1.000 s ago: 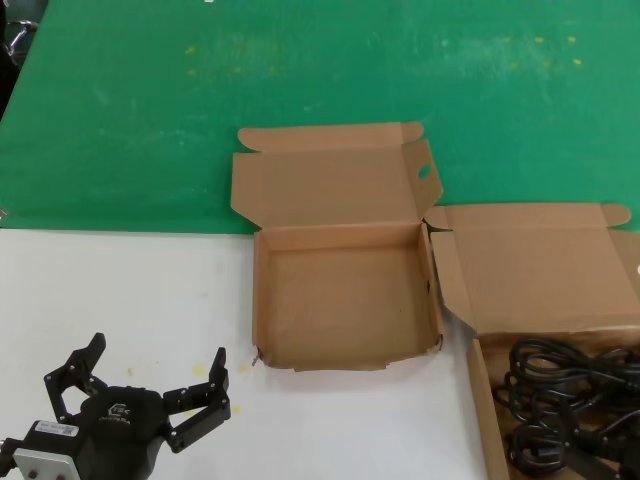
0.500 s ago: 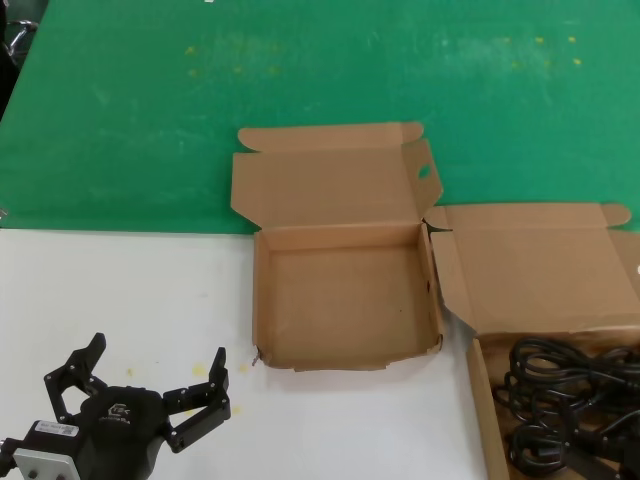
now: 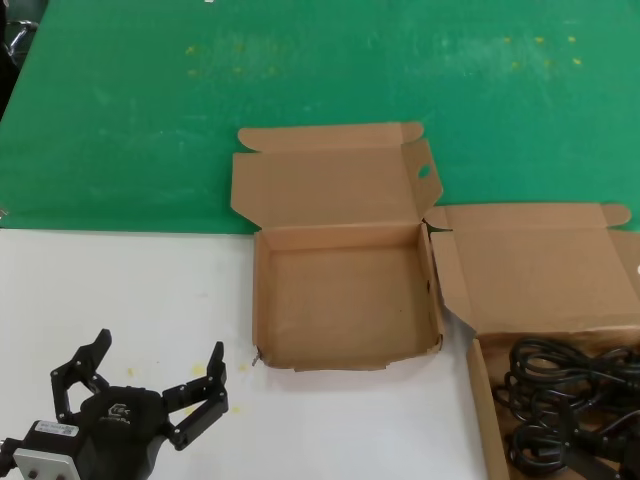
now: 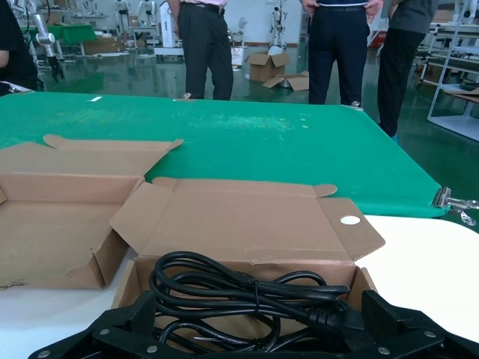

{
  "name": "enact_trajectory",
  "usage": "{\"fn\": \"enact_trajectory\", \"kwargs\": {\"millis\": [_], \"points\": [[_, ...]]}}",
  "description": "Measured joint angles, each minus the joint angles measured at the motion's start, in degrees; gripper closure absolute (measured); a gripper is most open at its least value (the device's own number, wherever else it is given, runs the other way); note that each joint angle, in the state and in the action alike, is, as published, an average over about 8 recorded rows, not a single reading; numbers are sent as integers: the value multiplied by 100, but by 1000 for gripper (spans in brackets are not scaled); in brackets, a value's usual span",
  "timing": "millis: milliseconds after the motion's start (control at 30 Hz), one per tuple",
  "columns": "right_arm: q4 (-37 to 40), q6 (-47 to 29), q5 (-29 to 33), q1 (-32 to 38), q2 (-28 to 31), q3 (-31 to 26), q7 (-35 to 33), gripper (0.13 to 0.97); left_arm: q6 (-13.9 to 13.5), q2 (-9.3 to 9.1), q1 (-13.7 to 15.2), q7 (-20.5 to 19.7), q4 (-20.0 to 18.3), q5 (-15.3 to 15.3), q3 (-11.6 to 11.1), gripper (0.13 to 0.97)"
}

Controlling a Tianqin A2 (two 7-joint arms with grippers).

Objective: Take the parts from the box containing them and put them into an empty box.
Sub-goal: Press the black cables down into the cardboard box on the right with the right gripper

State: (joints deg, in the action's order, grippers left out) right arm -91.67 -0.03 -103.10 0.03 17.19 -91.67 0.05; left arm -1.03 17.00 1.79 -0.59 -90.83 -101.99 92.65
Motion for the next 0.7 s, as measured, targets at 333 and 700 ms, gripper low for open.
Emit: {"fn": "enact_trajectory", "kwargs": {"millis": [333, 700], "points": [[0, 0, 0, 0, 0, 0, 0, 129, 0, 0, 0, 0, 0, 0, 0, 295], [72, -179, 64, 12, -183, 208, -144, 129, 0, 0, 0, 0, 0, 0, 0, 525]]}}
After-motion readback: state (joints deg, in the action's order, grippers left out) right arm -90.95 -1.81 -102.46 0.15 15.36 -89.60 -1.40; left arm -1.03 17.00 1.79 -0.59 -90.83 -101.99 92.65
